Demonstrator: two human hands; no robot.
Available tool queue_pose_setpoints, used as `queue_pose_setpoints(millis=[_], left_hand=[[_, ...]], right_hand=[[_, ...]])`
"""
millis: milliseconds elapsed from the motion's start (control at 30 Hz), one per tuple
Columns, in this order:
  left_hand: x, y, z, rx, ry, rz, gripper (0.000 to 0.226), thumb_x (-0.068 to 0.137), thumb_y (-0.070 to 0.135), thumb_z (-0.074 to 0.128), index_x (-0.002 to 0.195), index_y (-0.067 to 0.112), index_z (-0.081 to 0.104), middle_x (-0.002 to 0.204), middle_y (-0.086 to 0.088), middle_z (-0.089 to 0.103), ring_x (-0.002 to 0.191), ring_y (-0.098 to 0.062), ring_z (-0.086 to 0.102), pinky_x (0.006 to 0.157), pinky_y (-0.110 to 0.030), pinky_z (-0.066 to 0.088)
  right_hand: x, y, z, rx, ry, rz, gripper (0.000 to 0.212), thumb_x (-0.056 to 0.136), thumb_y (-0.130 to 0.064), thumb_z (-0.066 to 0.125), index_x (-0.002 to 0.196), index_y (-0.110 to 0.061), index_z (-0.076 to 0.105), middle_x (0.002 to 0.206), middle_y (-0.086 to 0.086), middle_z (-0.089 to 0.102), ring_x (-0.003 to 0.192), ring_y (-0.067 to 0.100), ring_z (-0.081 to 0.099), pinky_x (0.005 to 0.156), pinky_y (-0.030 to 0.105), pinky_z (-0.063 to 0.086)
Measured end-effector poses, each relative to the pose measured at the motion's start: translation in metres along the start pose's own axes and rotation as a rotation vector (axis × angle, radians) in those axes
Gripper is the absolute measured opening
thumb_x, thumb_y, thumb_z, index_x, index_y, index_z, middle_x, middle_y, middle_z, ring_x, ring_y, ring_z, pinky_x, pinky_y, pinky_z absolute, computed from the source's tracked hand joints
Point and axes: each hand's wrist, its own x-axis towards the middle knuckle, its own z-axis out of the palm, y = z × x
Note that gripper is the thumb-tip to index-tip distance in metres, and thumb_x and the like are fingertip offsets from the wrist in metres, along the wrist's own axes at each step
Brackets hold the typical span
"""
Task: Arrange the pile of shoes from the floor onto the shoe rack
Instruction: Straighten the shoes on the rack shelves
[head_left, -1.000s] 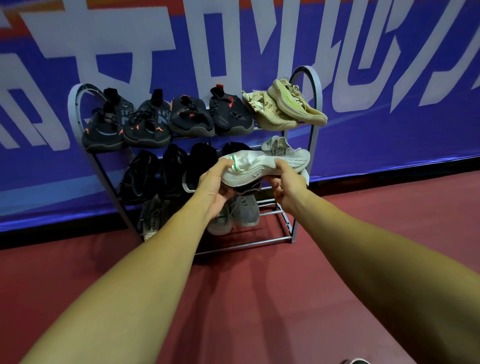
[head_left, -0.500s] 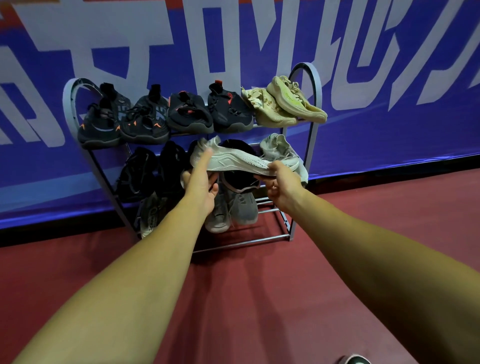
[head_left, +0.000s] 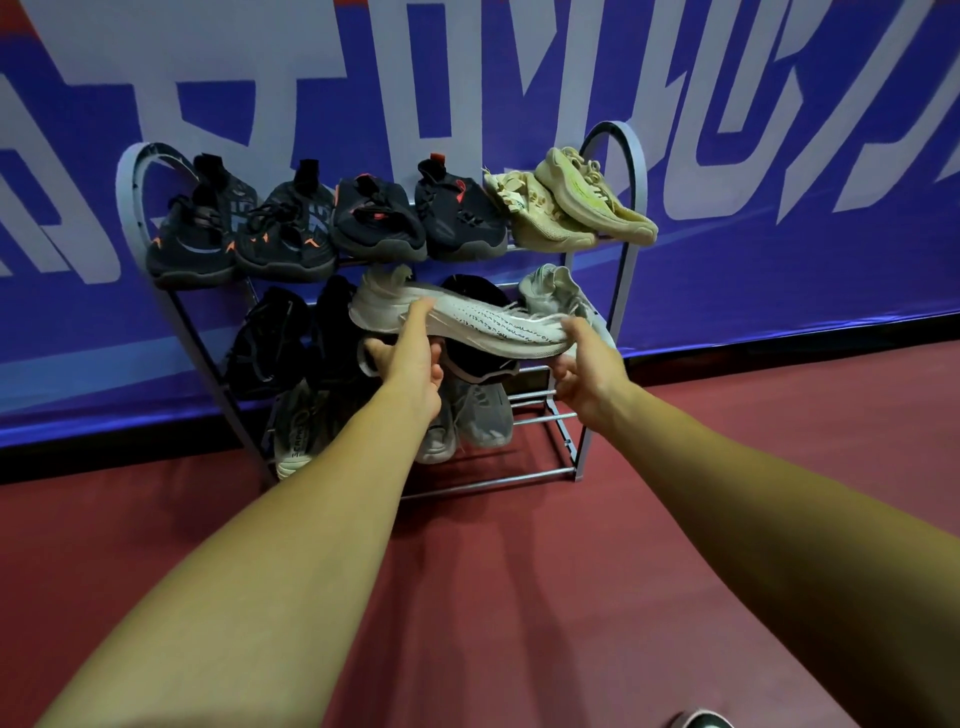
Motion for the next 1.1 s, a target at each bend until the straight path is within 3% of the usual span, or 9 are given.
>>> queue_pose_setpoints(millis=[67, 133, 267, 433, 567, 633, 767, 900, 1100], left_hand=[[0.002, -0.001, -0.002, 0.011, -0.015, -0.002, 0.069, 0.068, 0.052, 0.084, 0.121, 0.029, 0.046, 0.094, 0.005, 0.062, 0.069, -0.008, 0.056, 0.049, -0.02, 0.037], [0.004, -0.001, -0.002, 0.021, -0.037, -0.012, 0.056, 0.069, 0.052, 0.084, 0.108, 0.028, 0.052, 0.106, 0.003, 0.067, 0.082, -0.009, 0.063, 0.052, -0.021, 0.039], [0.005, -0.004, 0.0, 0.121, -0.117, -0.03, 0.055, 0.076, 0.044, 0.081, 0.12, 0.028, 0.053, 0.122, 0.0, 0.068, 0.108, -0.016, 0.065, 0.063, -0.027, 0.042], [-0.002, -0.012, 0.008, 0.203, -0.175, -0.073, 0.085, 0.077, 0.039, 0.08, 0.148, 0.038, 0.032, 0.128, 0.004, 0.064, 0.098, -0.012, 0.064, 0.058, -0.026, 0.041], [-0.003, -0.016, 0.011, 0.244, -0.137, -0.044, 0.075, 0.075, 0.034, 0.083, 0.14, 0.019, 0.047, 0.122, -0.003, 0.068, 0.086, -0.012, 0.064, 0.048, -0.021, 0.039], [-0.006, -0.02, 0.014, 0.261, -0.168, -0.032, 0.067, 0.077, 0.03, 0.082, 0.134, 0.015, 0.052, 0.116, -0.004, 0.071, 0.083, -0.013, 0.065, 0.048, -0.021, 0.038], [-0.017, -0.027, 0.02, 0.391, -0.272, -0.034, 0.051, 0.078, 0.026, 0.079, 0.122, 0.028, 0.052, 0.093, 0.006, 0.069, 0.071, -0.008, 0.064, 0.053, -0.023, 0.035], [-0.02, -0.03, 0.022, 0.454, -0.345, -0.107, 0.075, 0.079, 0.027, 0.076, 0.147, 0.028, 0.043, 0.097, 0.003, 0.066, 0.072, -0.011, 0.057, 0.051, -0.022, 0.038], [-0.016, -0.021, 0.027, 0.448, -0.382, -0.085, 0.086, 0.077, 0.009, 0.075, 0.15, 0.032, 0.035, 0.117, -0.006, 0.071, 0.069, -0.014, 0.07, 0.044, -0.02, 0.033]], right_hand=[[0.001, -0.003, -0.005, -0.029, -0.007, 0.01, 0.003, 0.089, -0.022, 0.058, 0.092, -0.02, 0.059, 0.072, 0.004, 0.048, 0.045, 0.008, 0.035, 0.039, 0.017, 0.023], [0.0, -0.003, -0.008, -0.031, -0.048, 0.027, 0.006, 0.088, -0.015, 0.055, 0.091, -0.019, 0.057, 0.072, 0.003, 0.047, 0.047, 0.008, 0.036, 0.044, 0.019, 0.022], [-0.01, -0.002, -0.005, -0.019, -0.099, 0.073, 0.011, 0.085, -0.006, 0.05, 0.091, -0.016, 0.05, 0.061, -0.002, 0.042, 0.04, 0.005, 0.035, 0.047, 0.019, 0.019], [-0.023, 0.002, -0.002, -0.028, -0.132, 0.095, 0.014, 0.085, -0.002, 0.052, 0.096, -0.01, 0.049, 0.063, 0.003, 0.045, 0.041, 0.007, 0.038, 0.042, 0.017, 0.02], [-0.029, -0.001, -0.011, -0.025, -0.151, 0.073, 0.025, 0.081, -0.001, 0.058, 0.105, -0.008, 0.055, 0.066, 0.003, 0.053, 0.044, 0.007, 0.041, 0.048, 0.02, 0.022], [-0.031, -0.004, -0.015, -0.032, -0.162, 0.091, 0.022, 0.079, -0.003, 0.06, 0.1, -0.008, 0.059, 0.064, 0.001, 0.058, 0.047, 0.008, 0.041, 0.05, 0.021, 0.022], [-0.036, -0.004, -0.024, -0.107, -0.228, 0.143, 0.011, 0.082, -0.006, 0.064, 0.09, -0.013, 0.062, 0.058, -0.003, 0.054, 0.048, 0.007, 0.038, 0.054, 0.021, 0.022], [-0.035, 0.002, -0.029, -0.153, -0.303, 0.177, 0.01, 0.085, -0.007, 0.066, 0.084, -0.016, 0.064, 0.061, -0.006, 0.05, 0.05, 0.005, 0.036, 0.058, 0.02, 0.023], [-0.024, -0.001, -0.036, -0.163, -0.421, 0.066, 0.047, 0.094, -0.009, 0.066, 0.049, -0.023, 0.065, 0.067, -0.002, 0.036, 0.056, 0.008, 0.025, 0.063, 0.027, 0.012]])
